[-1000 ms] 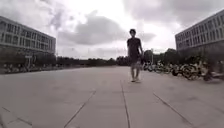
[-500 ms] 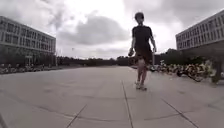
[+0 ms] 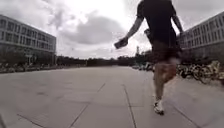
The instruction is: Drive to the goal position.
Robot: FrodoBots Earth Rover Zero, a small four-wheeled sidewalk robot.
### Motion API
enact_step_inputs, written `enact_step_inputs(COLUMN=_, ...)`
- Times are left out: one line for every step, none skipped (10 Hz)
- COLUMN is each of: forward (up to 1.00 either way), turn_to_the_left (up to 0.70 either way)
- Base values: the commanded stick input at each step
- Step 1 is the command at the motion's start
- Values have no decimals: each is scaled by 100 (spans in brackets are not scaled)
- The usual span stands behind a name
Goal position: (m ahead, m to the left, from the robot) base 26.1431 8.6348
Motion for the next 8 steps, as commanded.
enact_step_inputs(forward=70, turn_to_the_left=0)
enact_step_inputs(forward=70, turn_to_the_left=0)
enact_step_inputs(forward=70, turn_to_the_left=0)
enact_step_inputs(forward=70, turn_to_the_left=0)
enact_step_inputs(forward=70, turn_to_the_left=0)
enact_step_inputs(forward=70, turn_to_the_left=0)
enact_step_inputs(forward=70, turn_to_the_left=0)
enact_step_inputs(forward=70, turn_to_the_left=0)
